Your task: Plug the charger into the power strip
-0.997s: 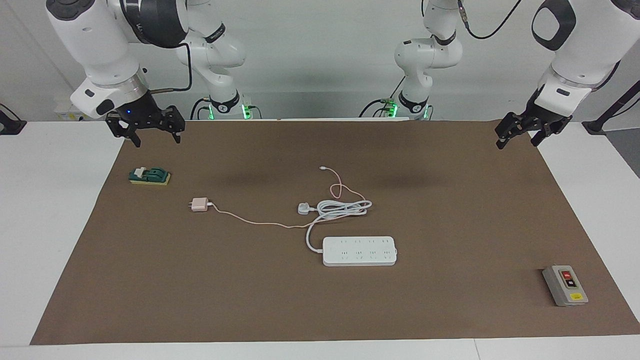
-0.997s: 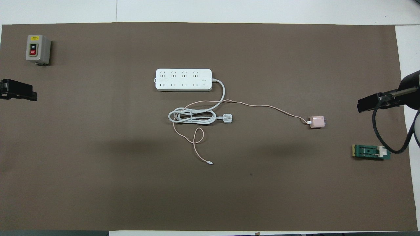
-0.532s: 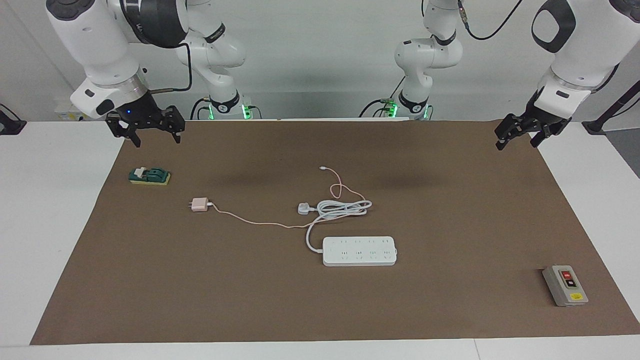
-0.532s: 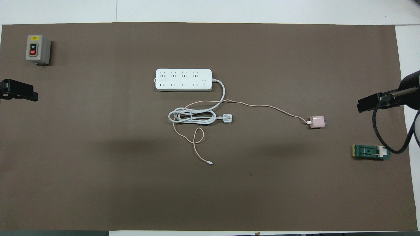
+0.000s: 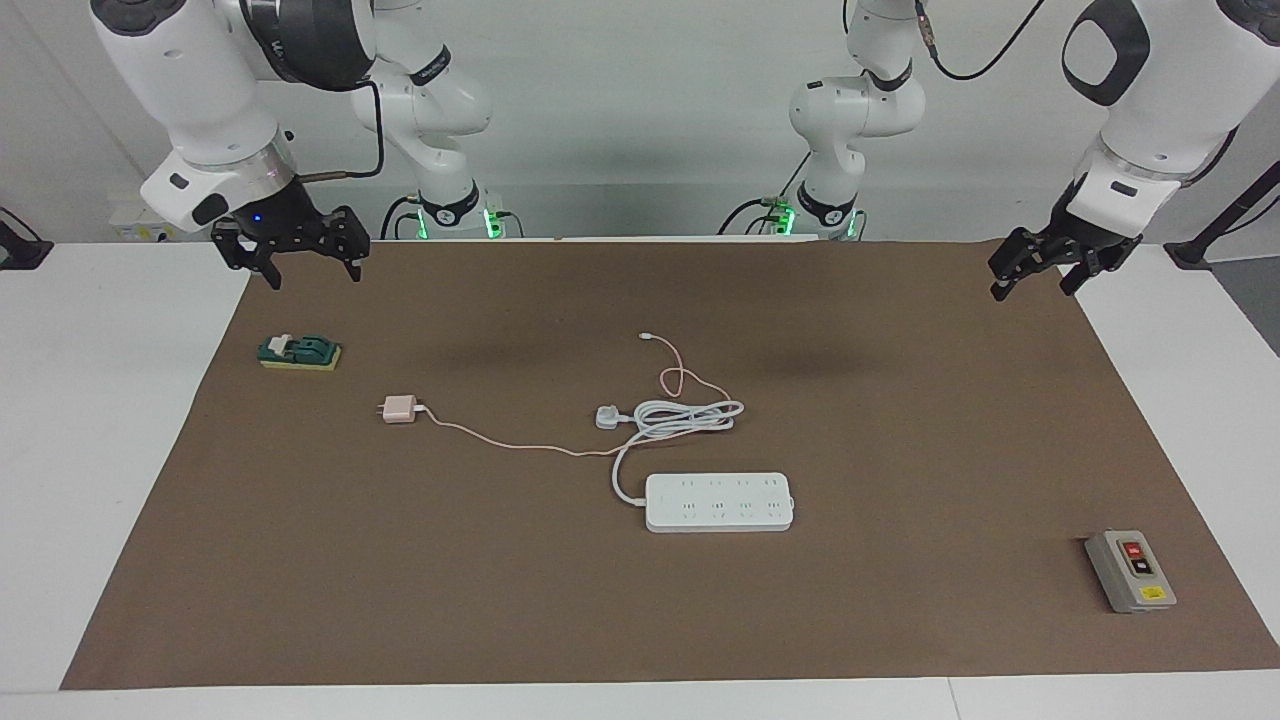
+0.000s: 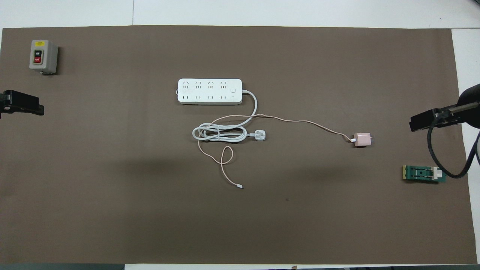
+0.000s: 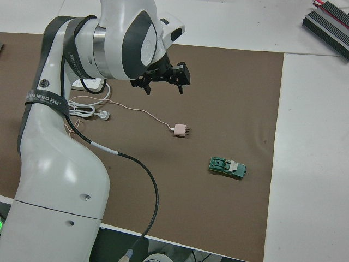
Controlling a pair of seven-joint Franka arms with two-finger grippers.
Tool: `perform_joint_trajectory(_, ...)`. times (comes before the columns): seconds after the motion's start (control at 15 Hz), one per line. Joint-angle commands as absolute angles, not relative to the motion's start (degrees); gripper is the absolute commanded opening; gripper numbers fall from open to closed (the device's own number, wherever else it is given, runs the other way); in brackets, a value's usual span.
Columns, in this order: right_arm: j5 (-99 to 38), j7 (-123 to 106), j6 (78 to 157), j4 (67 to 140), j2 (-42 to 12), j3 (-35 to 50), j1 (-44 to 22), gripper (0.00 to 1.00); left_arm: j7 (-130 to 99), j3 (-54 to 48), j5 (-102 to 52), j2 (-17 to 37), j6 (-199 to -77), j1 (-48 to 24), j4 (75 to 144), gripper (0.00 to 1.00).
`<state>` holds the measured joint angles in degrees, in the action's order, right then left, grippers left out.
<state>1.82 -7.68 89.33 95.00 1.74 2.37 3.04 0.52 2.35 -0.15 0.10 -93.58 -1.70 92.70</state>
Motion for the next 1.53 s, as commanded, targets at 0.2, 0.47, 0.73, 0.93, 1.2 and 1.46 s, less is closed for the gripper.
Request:
perform_joint_trajectory(0.2,0.01,1.54,90.08,98.26,0.98,2.72,5.8,1.0,1.14,2.28,-0.88,-0.79,-93.25,-0.88,93.43,1.0)
perform_joint_trajectory(0.47,-8.77,23.24,95.34,100.19,-3.95,2.64,6.68,1.0,1.76,2.29,-0.62,-0.79,-94.04,-0.62,92.72,1.0)
perform_joint_trajectory(0.73,-17.21,39.52,100.19,103.88,-6.76,2.64,8.43,1.0,1.76,1.58,-0.88,-1.67,-93.96,-2.02,94.04,1.0)
perform_joint_trajectory(0.93,-24.5,46.91,105.19,108.09,-8.08,2.64,10.1,1.0,1.84,1.5,-2.01,-1.5,-94.13,-2.2,94.04,1.0)
perform_joint_trajectory(1.2,-27.42,52.03,108.37,112.14,-10.36,2.64,11.94,1.0,5.0,1.93,-10.81,0.87,-93.6,-1.14,92.64,1.0)
perform_joint_trajectory(1.46,-30.32,51.07,110.74,114.61,-13.44,2.64,15.72,1.0,8.0,1.76,-14.3,4.82,-93.43,-1.14,91.06,1.0)
